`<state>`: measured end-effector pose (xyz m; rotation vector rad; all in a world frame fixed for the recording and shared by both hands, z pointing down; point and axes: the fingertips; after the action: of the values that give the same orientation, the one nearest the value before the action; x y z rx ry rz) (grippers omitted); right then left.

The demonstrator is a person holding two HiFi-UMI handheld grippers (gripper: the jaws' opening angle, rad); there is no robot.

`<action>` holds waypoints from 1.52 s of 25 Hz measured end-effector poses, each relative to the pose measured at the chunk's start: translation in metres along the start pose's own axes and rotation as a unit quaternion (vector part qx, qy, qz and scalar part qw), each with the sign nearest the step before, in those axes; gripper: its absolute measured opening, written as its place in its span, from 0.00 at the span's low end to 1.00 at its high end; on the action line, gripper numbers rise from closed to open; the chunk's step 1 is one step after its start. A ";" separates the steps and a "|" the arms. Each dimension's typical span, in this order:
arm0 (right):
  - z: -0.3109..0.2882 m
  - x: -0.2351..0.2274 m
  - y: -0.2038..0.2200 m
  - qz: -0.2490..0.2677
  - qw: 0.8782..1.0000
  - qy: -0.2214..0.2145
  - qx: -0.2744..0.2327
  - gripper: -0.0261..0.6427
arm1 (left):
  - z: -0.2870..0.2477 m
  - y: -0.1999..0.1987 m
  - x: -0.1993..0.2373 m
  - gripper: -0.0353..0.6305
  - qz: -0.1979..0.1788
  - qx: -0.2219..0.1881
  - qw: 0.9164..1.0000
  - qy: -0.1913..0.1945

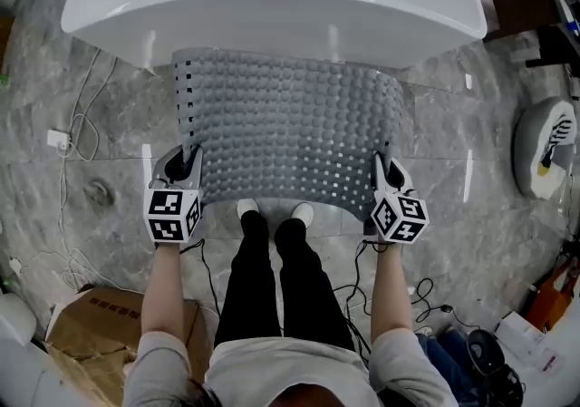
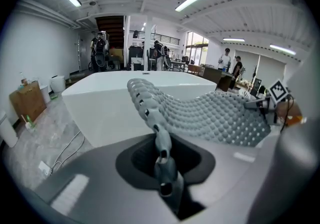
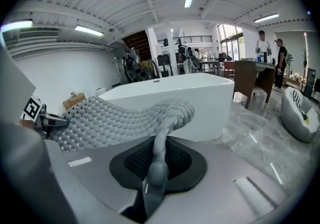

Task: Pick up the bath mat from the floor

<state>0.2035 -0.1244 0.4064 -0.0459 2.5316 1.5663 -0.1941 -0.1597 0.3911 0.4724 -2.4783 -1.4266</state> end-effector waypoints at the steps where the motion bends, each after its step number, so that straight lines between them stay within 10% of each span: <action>1: 0.008 0.004 -0.014 -0.001 1.000 0.000 -0.003 0.10 | 0.010 -0.014 0.000 0.13 0.000 -0.004 1.000 0.000; 18: 0.102 0.038 -0.194 0.014 0.997 -0.015 -0.075 0.10 | 0.120 -0.175 -0.006 0.14 0.003 -0.076 0.997 -0.014; 38: 0.176 0.050 -0.293 0.043 0.986 -0.036 -0.156 0.10 | 0.188 -0.265 -0.030 0.14 -0.024 -0.160 0.987 -0.013</action>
<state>0.2082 -0.0964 0.0626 0.0809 2.2385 1.9465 -0.1935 -0.1234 0.0667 0.4504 -2.2089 -1.8171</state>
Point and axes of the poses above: the fingertips, and each gripper's own axes: z backward along the fingers, x to its left, y out of its underside, and after that the axes turned 13 degrees about -x, right-handed
